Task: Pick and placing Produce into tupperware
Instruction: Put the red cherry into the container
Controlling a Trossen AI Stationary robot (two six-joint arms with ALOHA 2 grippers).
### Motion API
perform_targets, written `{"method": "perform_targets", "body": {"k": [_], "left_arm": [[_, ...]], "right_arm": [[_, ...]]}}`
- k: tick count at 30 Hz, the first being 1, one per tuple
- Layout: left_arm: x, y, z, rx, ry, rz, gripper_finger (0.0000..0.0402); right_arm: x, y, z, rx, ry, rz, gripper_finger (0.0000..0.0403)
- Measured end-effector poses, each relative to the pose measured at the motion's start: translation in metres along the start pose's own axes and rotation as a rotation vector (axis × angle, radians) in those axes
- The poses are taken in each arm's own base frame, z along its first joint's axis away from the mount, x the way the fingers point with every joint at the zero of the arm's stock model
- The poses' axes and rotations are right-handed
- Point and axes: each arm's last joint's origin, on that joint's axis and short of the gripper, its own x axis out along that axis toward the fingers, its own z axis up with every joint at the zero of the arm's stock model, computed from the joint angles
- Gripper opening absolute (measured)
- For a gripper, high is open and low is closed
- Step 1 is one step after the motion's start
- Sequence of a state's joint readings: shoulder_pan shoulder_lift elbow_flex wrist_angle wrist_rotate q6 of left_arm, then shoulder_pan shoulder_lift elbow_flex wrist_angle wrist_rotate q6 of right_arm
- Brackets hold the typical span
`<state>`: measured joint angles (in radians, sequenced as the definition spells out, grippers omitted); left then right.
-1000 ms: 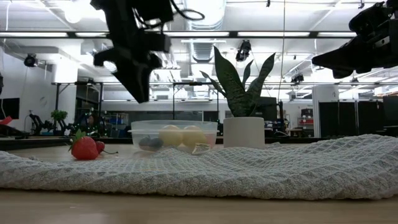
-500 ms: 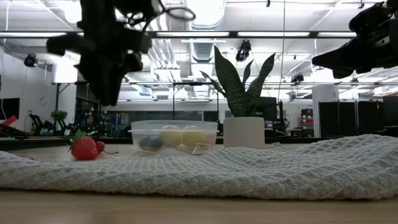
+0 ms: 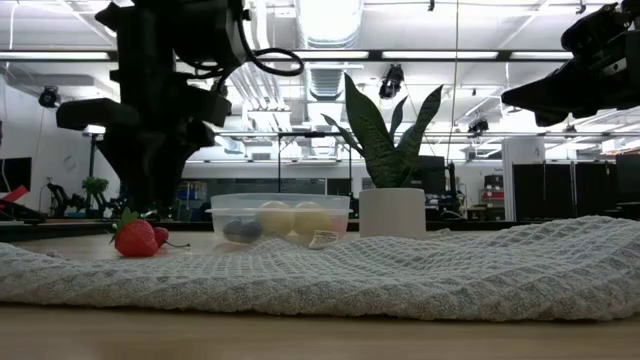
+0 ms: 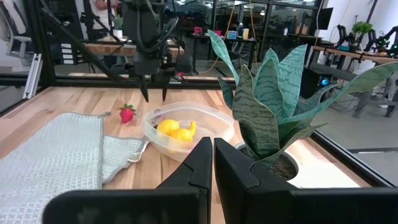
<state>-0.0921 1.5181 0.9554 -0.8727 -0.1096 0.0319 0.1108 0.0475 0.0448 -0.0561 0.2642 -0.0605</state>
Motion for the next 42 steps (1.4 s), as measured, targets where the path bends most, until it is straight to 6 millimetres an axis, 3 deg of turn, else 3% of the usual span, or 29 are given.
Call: {"method": "perform_targets", "body": {"k": [5,19,42], "left_arm": [[0.01,-0.001,-0.002,0.0,-0.001,-0.007,0.0209],[0.042,-0.004,0.001,0.012,0.066,-0.006,0.0211],[0.043,-0.003,0.002,0.032,0.054,-0.006,0.0211]], "right_arm": [[0.0,0.0,0.0,0.0,0.0,0.0,0.0009],[0.0,0.0,0.0,0.0,0.001,0.0,0.0009],[0.0,0.0,0.0,0.0,0.002,0.0,0.0009]]}}
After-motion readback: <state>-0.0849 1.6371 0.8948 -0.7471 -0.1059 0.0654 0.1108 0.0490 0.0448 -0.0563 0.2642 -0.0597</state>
